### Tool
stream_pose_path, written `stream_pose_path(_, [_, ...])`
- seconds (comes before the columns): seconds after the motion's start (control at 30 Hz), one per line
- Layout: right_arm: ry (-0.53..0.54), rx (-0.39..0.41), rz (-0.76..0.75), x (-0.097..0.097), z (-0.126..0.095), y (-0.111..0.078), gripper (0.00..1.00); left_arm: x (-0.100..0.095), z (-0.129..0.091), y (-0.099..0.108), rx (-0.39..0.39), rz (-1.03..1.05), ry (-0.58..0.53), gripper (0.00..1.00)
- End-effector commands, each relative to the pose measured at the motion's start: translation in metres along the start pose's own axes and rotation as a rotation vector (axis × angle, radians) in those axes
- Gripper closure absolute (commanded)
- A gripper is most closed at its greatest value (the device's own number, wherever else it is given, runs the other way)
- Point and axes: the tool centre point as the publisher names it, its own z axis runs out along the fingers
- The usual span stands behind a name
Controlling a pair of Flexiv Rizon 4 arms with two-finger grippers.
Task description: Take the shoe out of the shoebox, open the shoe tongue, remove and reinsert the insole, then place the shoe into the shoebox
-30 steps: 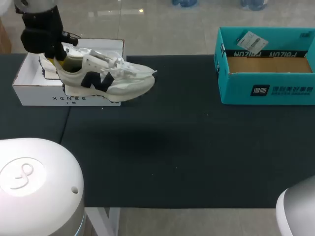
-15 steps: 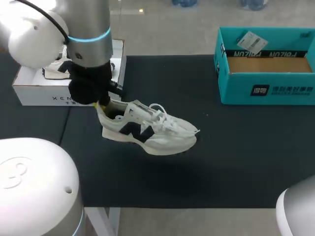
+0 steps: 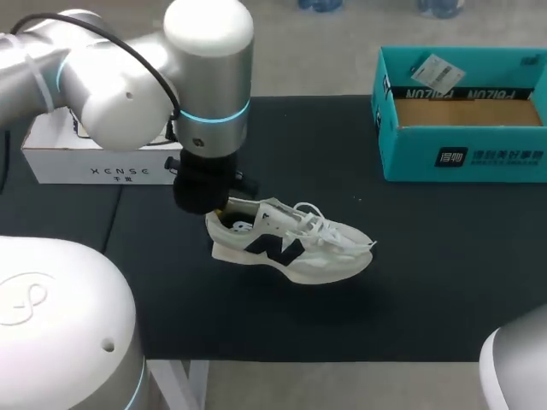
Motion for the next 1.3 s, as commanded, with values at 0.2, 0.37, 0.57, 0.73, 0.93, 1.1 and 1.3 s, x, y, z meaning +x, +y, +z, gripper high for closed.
stream_pose_path(0.2, [0.000, 0.009, 0.001, 0.000, -0.001, 0.004, 0.00, -0.041, 0.023, 0.027, 0.077, -0.037, 0.051, 1.00])
stream_pose_path(0.37, [0.000, 0.009, 0.001, 0.000, -0.001, 0.004, 0.00, -0.048, 0.031, 0.034, 0.093, -0.088, 0.075, 1.00])
stream_pose_path(0.57, [0.000, 0.009, 0.001, 0.000, -0.001, 0.004, 0.00, -0.052, 0.041, 0.033, 0.111, -0.136, 0.100, 1.00])
stream_pose_path(0.73, [0.000, 0.009, 0.001, 0.000, -0.001, 0.004, 0.00, -0.059, 0.051, 0.032, 0.117, -0.144, 0.127, 1.00])
stream_pose_path(0.93, [0.000, 0.009, 0.001, 0.000, -0.001, 0.004, 0.00, -0.062, 0.059, 0.027, 0.103, -0.139, 0.144, 1.00])
stream_pose_path(1.1, [0.000, 0.009, 0.001, 0.000, -0.001, 0.004, 0.00, -0.060, 0.065, 0.027, 0.120, -0.140, 0.155, 0.00])
stream_pose_path(1.3, [0.000, 0.009, 0.001, 0.000, -0.001, 0.004, 0.00, -0.042, 0.036, 0.035, 0.092, -0.180, 0.086, 0.00])
